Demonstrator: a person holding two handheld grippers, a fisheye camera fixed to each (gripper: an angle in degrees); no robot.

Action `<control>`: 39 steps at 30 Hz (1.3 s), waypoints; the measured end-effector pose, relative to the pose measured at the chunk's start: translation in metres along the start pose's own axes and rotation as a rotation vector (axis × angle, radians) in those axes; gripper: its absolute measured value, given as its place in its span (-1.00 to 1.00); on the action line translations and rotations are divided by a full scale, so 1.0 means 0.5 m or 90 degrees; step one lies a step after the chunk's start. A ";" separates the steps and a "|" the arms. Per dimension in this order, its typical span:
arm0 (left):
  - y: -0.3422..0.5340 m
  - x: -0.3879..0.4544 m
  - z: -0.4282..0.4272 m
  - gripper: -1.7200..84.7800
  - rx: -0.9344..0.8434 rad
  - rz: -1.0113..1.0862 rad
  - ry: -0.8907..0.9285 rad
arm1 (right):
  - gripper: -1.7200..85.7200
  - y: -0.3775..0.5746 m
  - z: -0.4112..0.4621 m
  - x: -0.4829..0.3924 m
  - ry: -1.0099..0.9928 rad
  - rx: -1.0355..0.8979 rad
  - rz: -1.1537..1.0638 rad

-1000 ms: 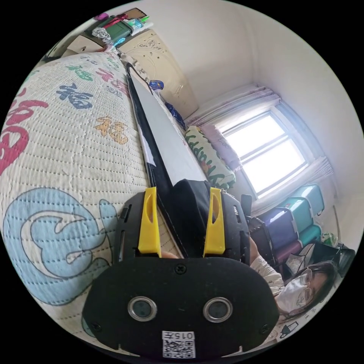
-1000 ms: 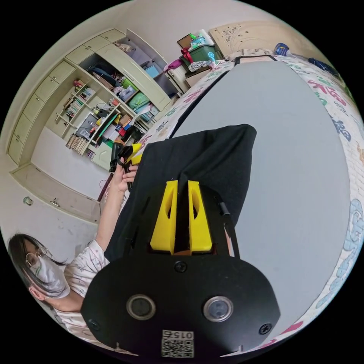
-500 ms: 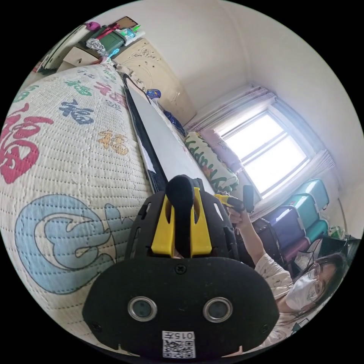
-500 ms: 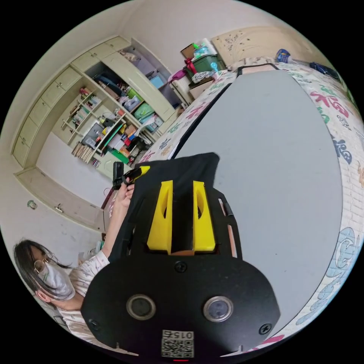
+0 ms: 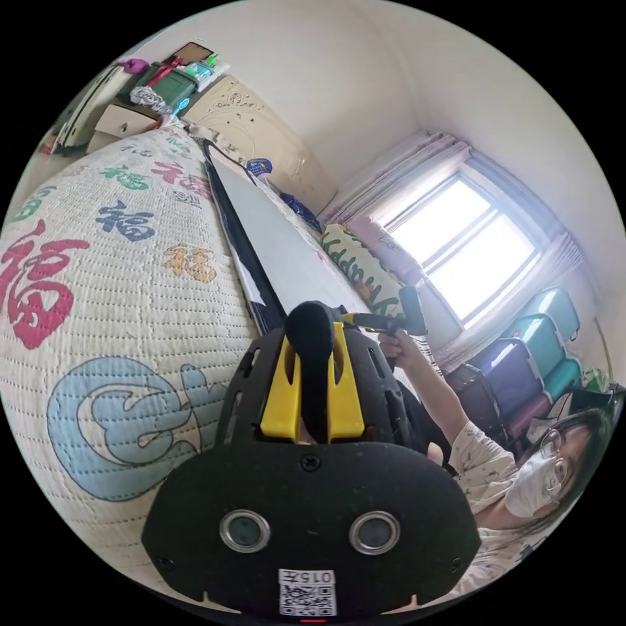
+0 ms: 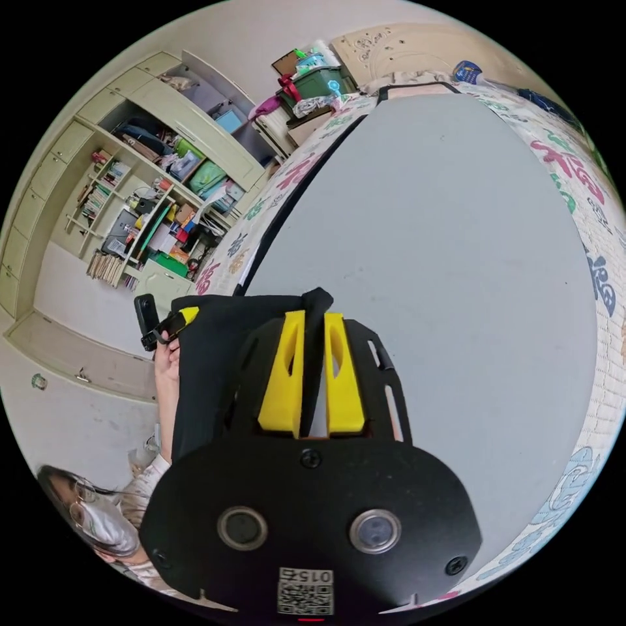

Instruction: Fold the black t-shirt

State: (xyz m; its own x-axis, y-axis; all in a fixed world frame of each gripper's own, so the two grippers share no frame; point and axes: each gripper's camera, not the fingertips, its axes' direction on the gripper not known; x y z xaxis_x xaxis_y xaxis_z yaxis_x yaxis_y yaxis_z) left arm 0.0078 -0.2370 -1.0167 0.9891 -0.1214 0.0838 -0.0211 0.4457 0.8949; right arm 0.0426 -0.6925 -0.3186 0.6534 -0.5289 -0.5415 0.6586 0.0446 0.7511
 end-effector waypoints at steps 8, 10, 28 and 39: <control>0.292 -0.020 -0.039 -0.83 0.045 0.177 -0.063 | -0.88 0.116 -0.116 -0.198 -0.045 0.139 -0.059; 0.379 0.006 -0.070 -0.83 0.086 0.227 -0.054 | -0.89 0.165 -0.176 -0.271 -0.043 0.177 -0.097; 1.191 0.483 -0.044 -0.84 0.227 0.682 0.090 | -0.95 0.795 -0.907 -0.795 0.273 0.592 -0.219; 1.329 0.454 0.336 -0.83 0.143 0.557 0.348 | -0.95 0.842 -1.143 -0.820 0.645 0.676 -0.115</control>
State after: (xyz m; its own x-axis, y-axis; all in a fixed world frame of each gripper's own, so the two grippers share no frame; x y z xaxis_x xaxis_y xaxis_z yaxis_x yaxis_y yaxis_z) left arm 0.1939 -0.1173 -0.3295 0.5467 0.6035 0.5804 -0.7297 0.0034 0.6838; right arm 0.2650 0.0275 0.0040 0.8644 0.3643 -0.3465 0.4744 -0.8191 0.3226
